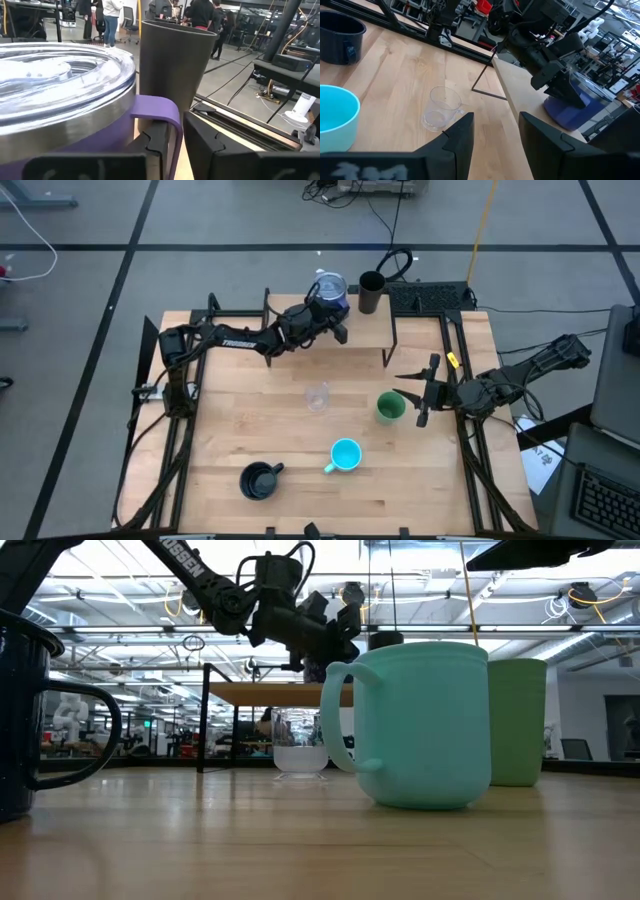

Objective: Stack small to large cups/mugs on shelf
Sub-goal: Put the blue mug on the shelf

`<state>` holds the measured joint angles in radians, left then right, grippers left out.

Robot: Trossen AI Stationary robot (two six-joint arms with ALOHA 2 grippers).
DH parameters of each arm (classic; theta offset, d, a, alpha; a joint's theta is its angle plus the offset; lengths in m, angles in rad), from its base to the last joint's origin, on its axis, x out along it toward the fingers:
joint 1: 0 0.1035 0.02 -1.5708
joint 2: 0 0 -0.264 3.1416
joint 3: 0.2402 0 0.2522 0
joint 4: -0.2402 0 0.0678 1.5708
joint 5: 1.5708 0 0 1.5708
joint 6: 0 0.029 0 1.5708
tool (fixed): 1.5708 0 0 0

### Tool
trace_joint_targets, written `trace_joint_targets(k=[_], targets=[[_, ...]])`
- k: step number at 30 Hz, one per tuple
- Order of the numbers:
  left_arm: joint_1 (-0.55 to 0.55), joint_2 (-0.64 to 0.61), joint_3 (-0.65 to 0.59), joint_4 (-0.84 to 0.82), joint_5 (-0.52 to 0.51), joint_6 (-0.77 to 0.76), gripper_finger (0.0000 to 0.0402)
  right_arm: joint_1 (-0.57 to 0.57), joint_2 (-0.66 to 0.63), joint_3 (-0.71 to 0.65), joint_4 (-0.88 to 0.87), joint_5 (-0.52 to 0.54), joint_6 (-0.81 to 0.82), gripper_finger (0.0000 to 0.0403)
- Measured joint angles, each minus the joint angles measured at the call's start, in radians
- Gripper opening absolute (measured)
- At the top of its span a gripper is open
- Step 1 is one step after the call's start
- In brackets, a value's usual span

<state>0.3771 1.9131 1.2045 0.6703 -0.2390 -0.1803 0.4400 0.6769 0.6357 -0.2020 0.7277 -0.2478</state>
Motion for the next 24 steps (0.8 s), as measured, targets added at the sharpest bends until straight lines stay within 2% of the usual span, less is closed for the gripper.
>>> trace_joint_targets(k=[16,24], targets=[[-0.014,0.0,0.0,-0.057,0.013,-0.038,0.0139,0.0,0.0,0.0,0.0,0.0,0.0,0.0148],[-0.026,-0.012,0.0,-0.109,0.011,-0.04,0.0145,0.0,0.0,0.0,-0.001,0.0,0.0,0.0148]])
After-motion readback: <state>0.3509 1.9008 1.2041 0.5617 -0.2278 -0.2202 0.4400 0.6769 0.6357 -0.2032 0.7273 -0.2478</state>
